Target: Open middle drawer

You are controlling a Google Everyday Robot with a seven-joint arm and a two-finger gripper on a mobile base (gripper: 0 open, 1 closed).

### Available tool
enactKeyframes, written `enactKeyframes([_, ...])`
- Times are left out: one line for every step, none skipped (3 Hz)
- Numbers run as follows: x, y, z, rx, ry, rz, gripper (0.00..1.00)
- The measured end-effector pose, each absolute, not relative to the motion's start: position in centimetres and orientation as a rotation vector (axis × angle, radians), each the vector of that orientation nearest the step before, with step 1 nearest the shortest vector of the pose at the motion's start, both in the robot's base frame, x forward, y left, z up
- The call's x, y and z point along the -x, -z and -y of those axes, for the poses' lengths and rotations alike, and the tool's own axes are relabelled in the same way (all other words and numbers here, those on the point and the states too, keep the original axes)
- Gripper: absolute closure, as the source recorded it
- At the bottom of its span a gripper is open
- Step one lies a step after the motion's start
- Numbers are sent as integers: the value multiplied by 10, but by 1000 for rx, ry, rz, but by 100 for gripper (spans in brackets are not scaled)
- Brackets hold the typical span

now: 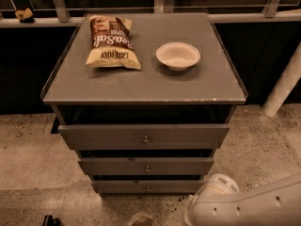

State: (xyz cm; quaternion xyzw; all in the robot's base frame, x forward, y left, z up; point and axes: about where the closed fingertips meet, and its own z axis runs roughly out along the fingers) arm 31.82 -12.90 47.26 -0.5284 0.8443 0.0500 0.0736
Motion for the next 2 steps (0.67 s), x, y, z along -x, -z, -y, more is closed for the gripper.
enactKeyframes([-356,-467,134,1557,-49,-2573,0])
enactKeyframes([-359,-466,134,1511,-33,-2592,0])
